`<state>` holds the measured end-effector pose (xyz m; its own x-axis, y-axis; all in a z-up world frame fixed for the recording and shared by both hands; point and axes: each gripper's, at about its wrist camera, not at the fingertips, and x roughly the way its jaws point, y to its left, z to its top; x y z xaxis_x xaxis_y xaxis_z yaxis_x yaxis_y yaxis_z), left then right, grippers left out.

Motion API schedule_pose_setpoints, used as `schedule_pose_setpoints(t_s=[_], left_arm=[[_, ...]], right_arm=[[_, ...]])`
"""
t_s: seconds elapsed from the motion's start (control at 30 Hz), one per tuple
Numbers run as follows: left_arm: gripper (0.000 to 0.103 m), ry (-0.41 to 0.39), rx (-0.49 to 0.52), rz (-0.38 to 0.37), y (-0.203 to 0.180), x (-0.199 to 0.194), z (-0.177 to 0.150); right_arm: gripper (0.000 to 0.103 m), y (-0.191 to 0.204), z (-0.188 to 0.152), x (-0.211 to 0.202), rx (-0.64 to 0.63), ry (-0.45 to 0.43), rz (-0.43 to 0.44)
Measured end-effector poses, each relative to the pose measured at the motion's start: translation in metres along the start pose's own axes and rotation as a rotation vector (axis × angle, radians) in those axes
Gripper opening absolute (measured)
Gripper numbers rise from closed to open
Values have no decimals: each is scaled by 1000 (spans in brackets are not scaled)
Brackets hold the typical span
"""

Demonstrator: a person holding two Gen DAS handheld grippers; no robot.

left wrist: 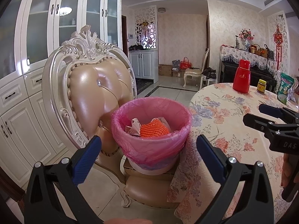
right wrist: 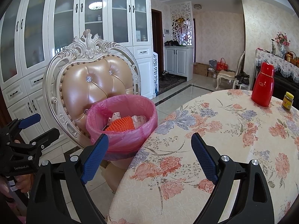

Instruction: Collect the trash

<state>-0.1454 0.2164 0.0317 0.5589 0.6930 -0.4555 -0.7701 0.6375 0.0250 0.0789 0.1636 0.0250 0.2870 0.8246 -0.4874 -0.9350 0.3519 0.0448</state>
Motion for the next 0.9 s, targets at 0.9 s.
schedule_pose_setpoints(t_s=[0.9], left_arm=[[98, -8, -8, 8, 1, -2, -1]], right_arm=[[84, 9, 0, 0, -22, 6, 8]])
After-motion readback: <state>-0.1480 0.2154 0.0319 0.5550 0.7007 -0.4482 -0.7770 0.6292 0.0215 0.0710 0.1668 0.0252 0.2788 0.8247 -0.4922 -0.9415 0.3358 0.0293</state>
